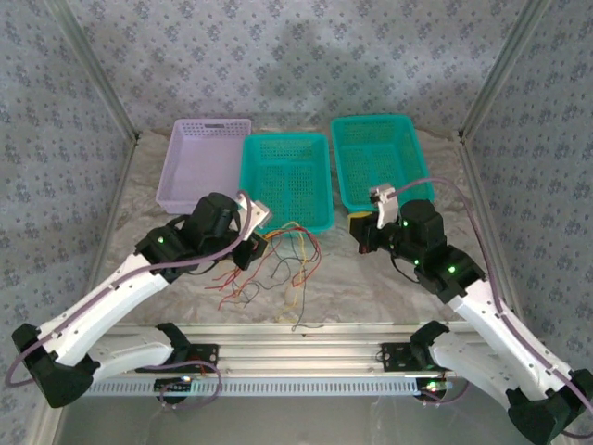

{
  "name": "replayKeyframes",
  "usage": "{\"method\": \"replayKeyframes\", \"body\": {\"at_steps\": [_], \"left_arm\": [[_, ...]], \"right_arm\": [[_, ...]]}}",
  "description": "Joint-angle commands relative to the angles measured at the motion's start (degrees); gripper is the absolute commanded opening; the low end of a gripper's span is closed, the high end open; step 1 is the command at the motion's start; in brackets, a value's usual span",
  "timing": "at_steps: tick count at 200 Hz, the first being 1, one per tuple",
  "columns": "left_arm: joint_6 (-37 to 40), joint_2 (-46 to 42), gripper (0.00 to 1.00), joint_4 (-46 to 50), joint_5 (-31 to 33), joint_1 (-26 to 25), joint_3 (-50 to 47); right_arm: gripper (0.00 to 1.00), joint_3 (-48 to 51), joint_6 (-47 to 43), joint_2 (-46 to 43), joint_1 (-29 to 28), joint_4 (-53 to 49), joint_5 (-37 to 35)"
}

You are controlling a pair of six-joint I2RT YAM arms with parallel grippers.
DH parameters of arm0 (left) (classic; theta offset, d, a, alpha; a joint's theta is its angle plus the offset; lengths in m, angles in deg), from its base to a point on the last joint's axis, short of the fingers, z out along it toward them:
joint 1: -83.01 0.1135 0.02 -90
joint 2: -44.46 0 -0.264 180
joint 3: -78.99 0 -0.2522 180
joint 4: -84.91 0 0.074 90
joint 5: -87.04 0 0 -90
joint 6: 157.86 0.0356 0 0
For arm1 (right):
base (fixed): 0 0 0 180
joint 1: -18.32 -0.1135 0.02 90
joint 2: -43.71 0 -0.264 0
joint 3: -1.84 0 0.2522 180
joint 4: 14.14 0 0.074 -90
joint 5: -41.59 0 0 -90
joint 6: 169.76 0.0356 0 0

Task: Untangle the cables

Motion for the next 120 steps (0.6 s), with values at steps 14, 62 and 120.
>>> {"method": "replayKeyframes", "body": {"at_steps": [14, 62, 120], "left_arm": [[-1.4, -0.5, 0.0, -1.8, -3.6, 0.4, 1.6], [-1.8, 0.1, 0.0, -2.6, -6.7, 0.4, 2.3], [-1.6, 0.8, 0.0, -2.6, -7.1, 0.4, 2.5]], "right_arm": [[0.32, 0.6, 0.8, 5.1, -1.5, 2.9, 12.6], [0.54, 1.5, 0.0, 7.5, -3.5, 5.7, 14.6], [0.49, 1.4, -1.4, 11.1, -6.7, 5.3, 13.9]]}}
